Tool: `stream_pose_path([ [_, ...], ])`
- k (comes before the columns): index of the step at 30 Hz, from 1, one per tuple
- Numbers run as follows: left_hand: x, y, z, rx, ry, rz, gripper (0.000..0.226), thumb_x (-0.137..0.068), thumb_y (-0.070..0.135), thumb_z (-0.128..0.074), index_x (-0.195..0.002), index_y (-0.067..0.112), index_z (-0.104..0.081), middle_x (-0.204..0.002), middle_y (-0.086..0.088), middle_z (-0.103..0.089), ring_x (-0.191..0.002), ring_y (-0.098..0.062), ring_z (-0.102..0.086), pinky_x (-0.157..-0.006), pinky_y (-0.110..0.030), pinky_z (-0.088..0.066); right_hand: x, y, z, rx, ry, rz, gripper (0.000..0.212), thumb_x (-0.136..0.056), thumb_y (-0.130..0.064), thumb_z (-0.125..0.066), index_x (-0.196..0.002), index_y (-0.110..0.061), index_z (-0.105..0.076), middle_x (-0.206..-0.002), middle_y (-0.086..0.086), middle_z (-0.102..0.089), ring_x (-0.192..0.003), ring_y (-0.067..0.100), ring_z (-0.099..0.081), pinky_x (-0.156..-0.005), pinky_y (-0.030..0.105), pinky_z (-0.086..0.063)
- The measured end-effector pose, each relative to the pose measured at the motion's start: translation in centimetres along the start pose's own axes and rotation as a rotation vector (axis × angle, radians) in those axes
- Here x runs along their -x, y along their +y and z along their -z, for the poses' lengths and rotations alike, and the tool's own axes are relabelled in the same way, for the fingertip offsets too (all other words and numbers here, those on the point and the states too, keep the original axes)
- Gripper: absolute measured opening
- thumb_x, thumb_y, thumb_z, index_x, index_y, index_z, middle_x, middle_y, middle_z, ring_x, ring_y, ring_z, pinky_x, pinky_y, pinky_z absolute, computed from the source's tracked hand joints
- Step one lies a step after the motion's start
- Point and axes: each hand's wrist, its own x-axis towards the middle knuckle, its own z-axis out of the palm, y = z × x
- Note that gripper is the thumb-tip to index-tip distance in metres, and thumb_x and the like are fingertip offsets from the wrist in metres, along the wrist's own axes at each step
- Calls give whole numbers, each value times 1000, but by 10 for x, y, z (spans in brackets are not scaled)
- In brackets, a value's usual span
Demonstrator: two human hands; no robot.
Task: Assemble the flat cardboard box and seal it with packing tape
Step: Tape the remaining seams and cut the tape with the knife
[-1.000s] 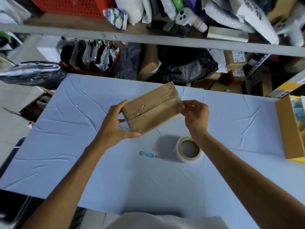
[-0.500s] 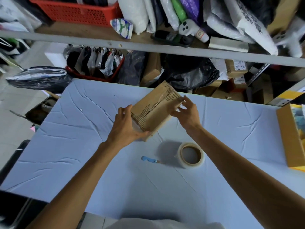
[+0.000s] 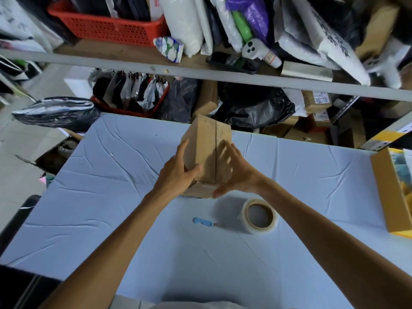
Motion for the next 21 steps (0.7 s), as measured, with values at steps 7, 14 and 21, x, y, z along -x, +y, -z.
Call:
stream_pose_path([
  [7, -11, -17, 26, -13, -228, -77, 57, -95, 21, -53, -146, 26, -29, -100, -4, -64, -84, -17, -66, -84, -41, -55, 2, 9, 18, -25, 66, 36, 104, -55, 4, -88, -145, -11, -38, -138, 5, -51, -125, 21, -52, -100, 21, -43],
  [14, -36, 15, 29, -784, -209, -636, 119, -63, 18, -82, -151, 34, -3, -159, -3, 3, -146, -29, 8, -115, -50, -18, -5, 5, 29, -14, -54, 77, 91, -53, 19, -79, -134, -14, -55, -126, 3, -62, -116, 16, -58, -99, 30, -50],
  [21, -63, 29, 21, -779, -347, -467, 117, -55, 46, -84, -147, 22, -16, -144, -5, -30, -133, -27, -27, -105, -39, -30, -7, 19, 33, 64, 246, 9, 68, -67, -5, -85, -129, -13, -58, -124, 5, -63, -110, 22, -61, -88, 30, -53],
])
